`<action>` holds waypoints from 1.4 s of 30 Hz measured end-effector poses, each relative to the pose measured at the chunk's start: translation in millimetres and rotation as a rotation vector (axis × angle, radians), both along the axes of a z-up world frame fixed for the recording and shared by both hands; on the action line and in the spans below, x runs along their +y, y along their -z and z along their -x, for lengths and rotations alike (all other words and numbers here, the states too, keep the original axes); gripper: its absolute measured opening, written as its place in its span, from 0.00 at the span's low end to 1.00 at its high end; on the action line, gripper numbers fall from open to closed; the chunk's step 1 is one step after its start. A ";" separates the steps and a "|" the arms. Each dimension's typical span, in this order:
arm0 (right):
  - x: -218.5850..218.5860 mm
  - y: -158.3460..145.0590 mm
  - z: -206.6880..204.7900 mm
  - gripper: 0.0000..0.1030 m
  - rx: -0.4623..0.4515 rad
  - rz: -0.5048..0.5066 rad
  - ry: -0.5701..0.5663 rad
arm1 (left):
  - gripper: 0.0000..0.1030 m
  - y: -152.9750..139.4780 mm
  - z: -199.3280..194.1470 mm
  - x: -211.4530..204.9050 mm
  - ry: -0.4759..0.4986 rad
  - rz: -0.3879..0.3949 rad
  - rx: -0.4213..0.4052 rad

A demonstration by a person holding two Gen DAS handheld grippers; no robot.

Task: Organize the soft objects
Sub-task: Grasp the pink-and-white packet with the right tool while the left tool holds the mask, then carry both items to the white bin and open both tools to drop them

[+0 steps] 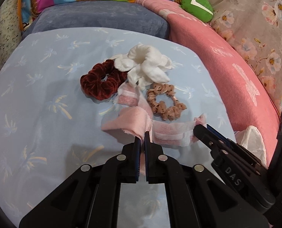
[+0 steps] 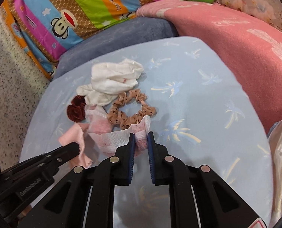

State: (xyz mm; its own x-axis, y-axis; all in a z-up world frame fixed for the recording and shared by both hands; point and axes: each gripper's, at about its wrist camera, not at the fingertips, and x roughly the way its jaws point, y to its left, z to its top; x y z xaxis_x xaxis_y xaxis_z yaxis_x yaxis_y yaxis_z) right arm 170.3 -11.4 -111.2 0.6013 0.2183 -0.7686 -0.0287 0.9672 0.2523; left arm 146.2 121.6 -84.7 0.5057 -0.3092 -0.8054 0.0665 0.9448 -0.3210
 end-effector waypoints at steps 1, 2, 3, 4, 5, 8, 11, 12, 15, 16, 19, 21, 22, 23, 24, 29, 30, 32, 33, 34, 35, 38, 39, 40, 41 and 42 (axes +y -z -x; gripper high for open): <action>-2.5 -6.1 3.6 0.12 -0.011 -0.004 0.004 | 0.04 -4.1 1.6 -3.1 0.004 0.000 -0.008; -6.3 -14.8 8.5 0.12 -0.028 -0.011 0.009 | 0.04 -9.3 4.0 -6.7 0.011 0.000 -0.019; -9.9 -23.0 12.7 0.12 -0.042 -0.016 0.014 | 0.04 -14.5 6.6 -10.7 0.017 0.000 -0.030; -13.2 -30.6 17.2 0.12 -0.057 -0.019 0.020 | 0.04 -19.1 9.0 -14.1 0.023 0.001 -0.040; -17.9 -39.9 21.8 0.12 -0.074 -0.023 0.027 | 0.04 -25.4 12.3 -19.0 0.032 0.002 -0.054; -35.2 -62.2 36.5 0.12 -0.117 -0.032 0.051 | 0.04 -38.9 19.2 -31.1 0.057 0.004 -0.084; -55.1 -82.3 51.8 0.12 -0.155 -0.048 0.080 | 0.04 -53.1 26.6 -46.1 0.091 0.003 -0.118; -61.9 -89.3 57.5 0.12 -0.170 -0.049 0.090 | 0.04 -57.1 28.8 -51.3 0.103 0.003 -0.129; -81.5 -106.0 72.7 0.12 -0.205 -0.048 0.116 | 0.04 -68.2 35.7 -69.3 0.139 0.009 -0.153; -87.8 -111.4 77.4 0.12 -0.215 -0.048 0.126 | 0.04 -71.3 38.1 -76.1 0.156 0.015 -0.159; -112.6 -126.0 95.5 0.12 -0.249 -0.051 0.165 | 0.04 -78.5 44.3 -96.2 0.196 0.016 -0.175; -129.1 -133.5 105.7 0.12 -0.268 -0.052 0.192 | 0.04 -83.1 49.3 -111.3 0.230 0.013 -0.184; -135.0 -135.9 109.5 0.12 -0.274 -0.053 0.203 | 0.04 -84.8 51.7 -117.4 0.245 0.013 -0.189; -144.8 -139.3 115.3 0.12 -0.282 -0.055 0.220 | 0.04 -87.2 54.3 -124.6 0.262 0.011 -0.194; -151.4 -142.1 119.5 0.12 -0.288 -0.056 0.231 | 0.04 -89.7 57.3 -131.9 0.277 0.011 -0.199; -189.7 -152.2 142.7 0.12 -0.316 -0.055 0.296 | 0.04 -96.4 67.5 -168.5 0.353 0.002 -0.215; -197.0 -153.2 146.8 0.12 -0.319 -0.055 0.308 | 0.04 -97.5 69.4 -175.1 0.367 0.001 -0.218; -210.0 -153.9 154.8 0.12 -0.324 -0.055 0.334 | 0.04 -98.7 72.4 -189.0 0.396 -0.001 -0.222; -216.1 -153.9 158.3 0.12 -0.326 -0.056 0.346 | 0.04 -99.2 74.8 -194.5 0.408 0.000 -0.223; -223.9 -153.9 162.1 0.12 -0.328 -0.057 0.359 | 0.04 -99.2 75.8 -201.3 0.423 0.000 -0.222; -230.4 -153.4 165.8 0.12 -0.329 -0.057 0.370 | 0.04 -99.4 77.8 -206.3 0.433 0.001 -0.221; -244.4 -151.7 175.5 0.12 -0.329 -0.060 0.400 | 0.05 -98.6 81.0 -224.1 0.464 -0.001 -0.218; -249.4 -151.3 178.0 0.12 -0.329 -0.060 0.408 | 0.05 -98.6 82.5 -229.0 0.473 -0.002 -0.218; -253.0 -150.8 180.7 0.12 -0.329 -0.060 0.415 | 0.05 -98.3 83.4 -234.2 0.485 -0.002 -0.220; -255.9 -150.4 182.0 0.12 -0.328 -0.060 0.423 | 0.05 -98.6 84.2 -239.1 0.494 -0.002 -0.220; -259.1 -149.8 183.7 0.12 -0.327 -0.060 0.430 | 0.05 -98.5 85.2 -243.2 0.500 -0.003 -0.218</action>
State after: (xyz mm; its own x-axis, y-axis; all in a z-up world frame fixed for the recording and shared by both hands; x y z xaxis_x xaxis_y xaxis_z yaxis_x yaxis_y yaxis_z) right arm -13.4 -270.5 38.6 0.8520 -0.0622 -0.5199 0.2798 0.8934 0.3515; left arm 61.0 -121.6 13.8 0.4533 -0.5528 -0.6993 0.5725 0.7818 -0.2469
